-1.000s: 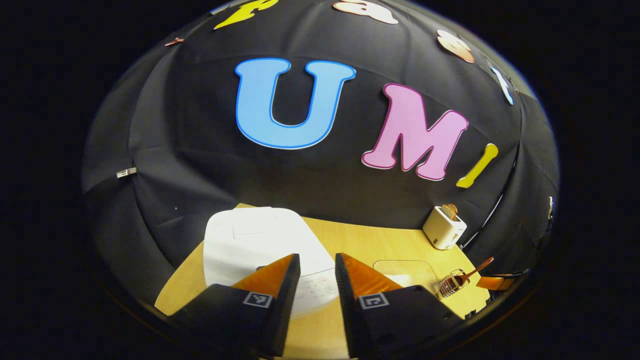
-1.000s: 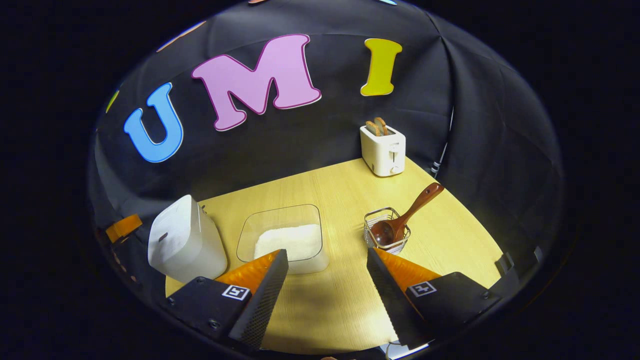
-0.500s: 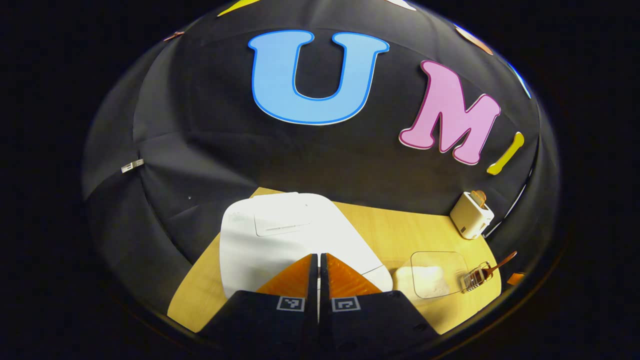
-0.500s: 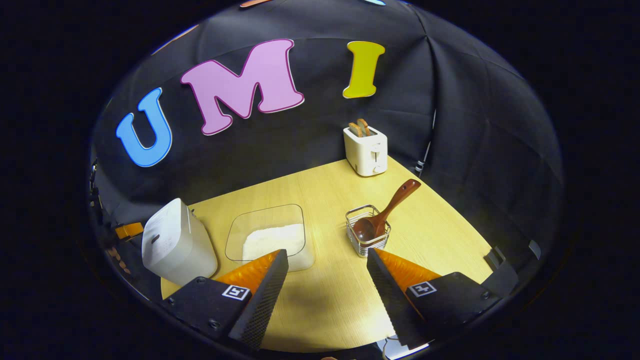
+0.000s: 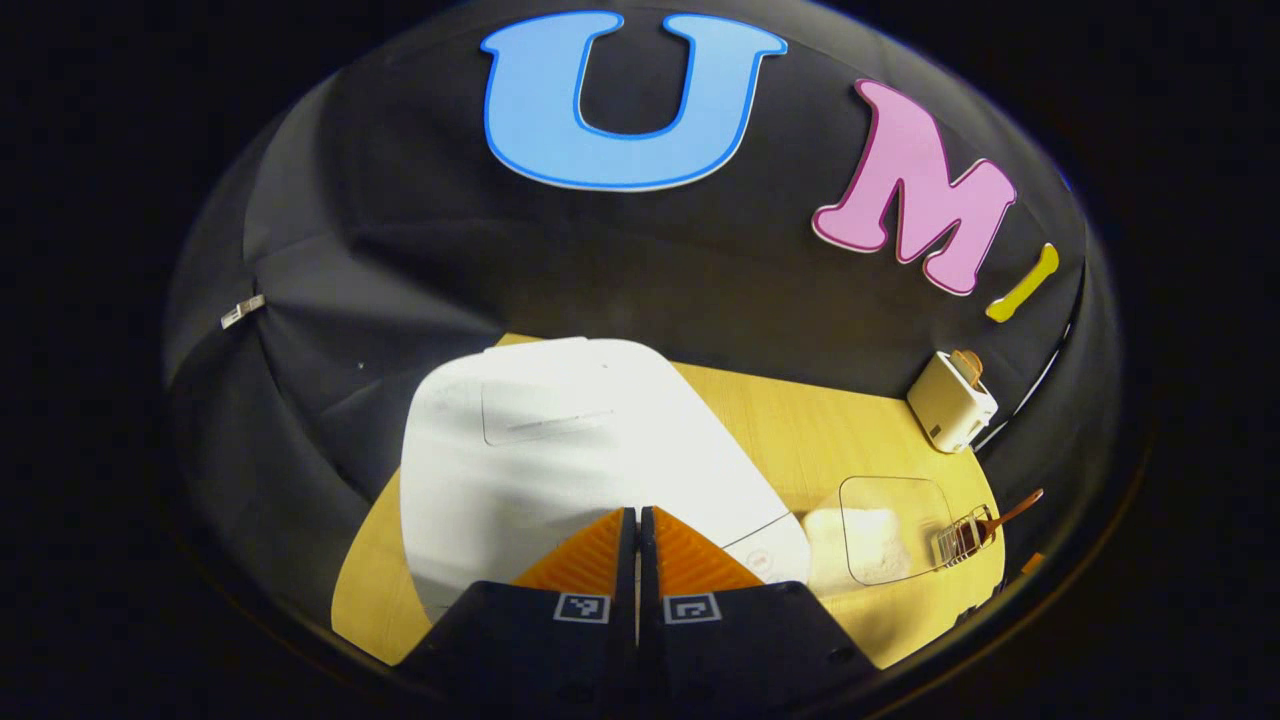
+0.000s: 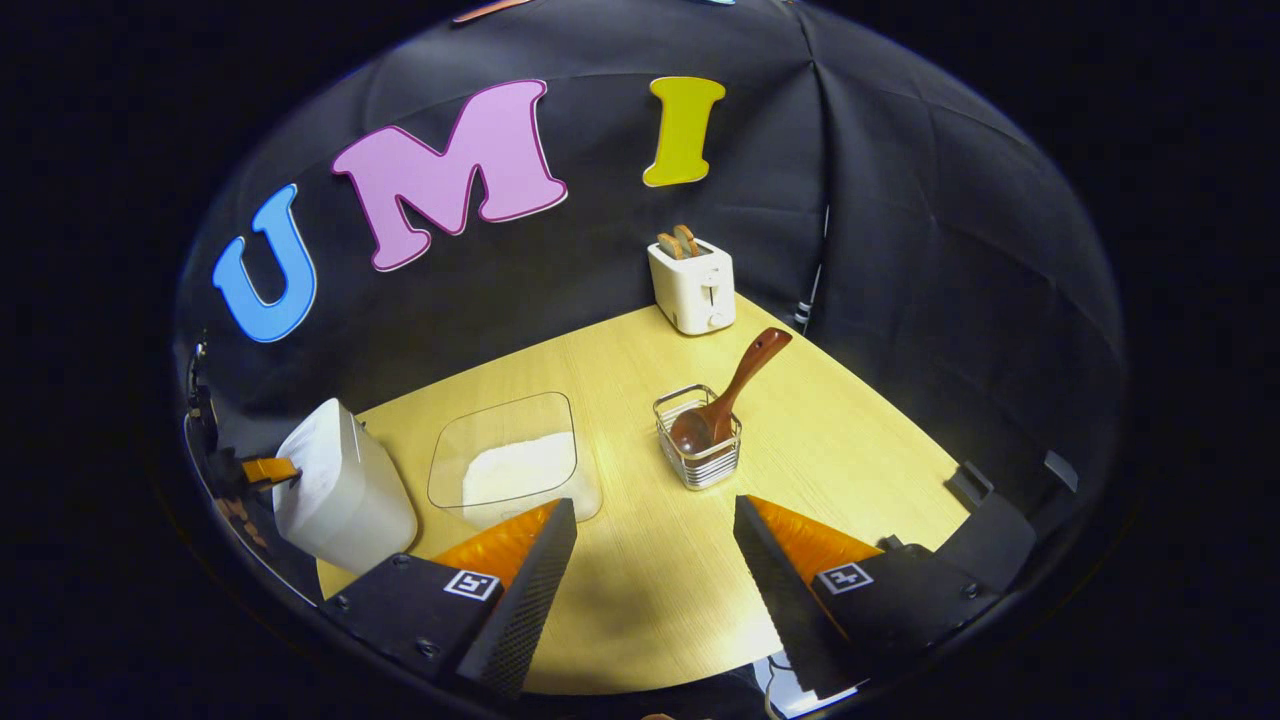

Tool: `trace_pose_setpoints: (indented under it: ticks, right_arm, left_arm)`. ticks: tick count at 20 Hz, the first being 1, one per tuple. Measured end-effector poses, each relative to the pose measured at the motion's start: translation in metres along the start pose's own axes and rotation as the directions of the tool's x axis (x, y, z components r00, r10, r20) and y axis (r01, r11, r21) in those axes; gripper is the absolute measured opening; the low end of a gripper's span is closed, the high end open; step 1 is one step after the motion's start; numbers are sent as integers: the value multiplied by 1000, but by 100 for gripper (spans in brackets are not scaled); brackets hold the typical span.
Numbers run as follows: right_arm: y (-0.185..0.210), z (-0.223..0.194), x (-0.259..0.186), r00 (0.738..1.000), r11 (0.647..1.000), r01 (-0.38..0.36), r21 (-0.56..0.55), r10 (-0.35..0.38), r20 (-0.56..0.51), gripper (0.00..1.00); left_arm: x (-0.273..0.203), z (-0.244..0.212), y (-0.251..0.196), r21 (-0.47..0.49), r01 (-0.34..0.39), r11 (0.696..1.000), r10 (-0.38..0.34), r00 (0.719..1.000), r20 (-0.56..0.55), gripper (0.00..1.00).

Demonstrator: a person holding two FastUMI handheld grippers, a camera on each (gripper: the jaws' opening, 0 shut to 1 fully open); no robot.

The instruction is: Close the left gripper, press the button to open the rice cooker; take a wooden spoon from the chopstick holder with the right hand, scoop a spoonful of rice and pour it into the rice cooker, then put the wooden spoon back into the chopstick holder.

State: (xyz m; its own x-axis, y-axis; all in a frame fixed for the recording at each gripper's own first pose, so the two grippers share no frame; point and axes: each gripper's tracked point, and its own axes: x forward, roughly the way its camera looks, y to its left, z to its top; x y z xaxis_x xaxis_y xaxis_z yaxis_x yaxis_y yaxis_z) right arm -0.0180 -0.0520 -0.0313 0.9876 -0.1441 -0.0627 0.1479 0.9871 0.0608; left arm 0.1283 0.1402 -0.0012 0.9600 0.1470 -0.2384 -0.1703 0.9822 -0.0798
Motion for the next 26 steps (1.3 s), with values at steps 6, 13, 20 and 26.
trace_pose_setpoints:
  ticks: [6,13,20,26]
  right_arm:
    - [8,-10,-6,1000,1000,15,12,-15,-4,99]
    - [45,-25,-21,1000,998,-18,-55,18,-7,99]
    - [57,-16,-29,999,998,-26,-62,28,32,99]
    - [42,5,-6,999,999,-27,-36,29,42,99]
  left_arm:
    - [7,-6,0,28,19,999,-18,1000,-8,6]
    - [-19,45,-9,292,13,956,-72,979,192,6]
    - [-124,126,-62,352,75,933,-240,858,454,5]
    - [-143,69,-86,184,220,958,-274,890,363,5]
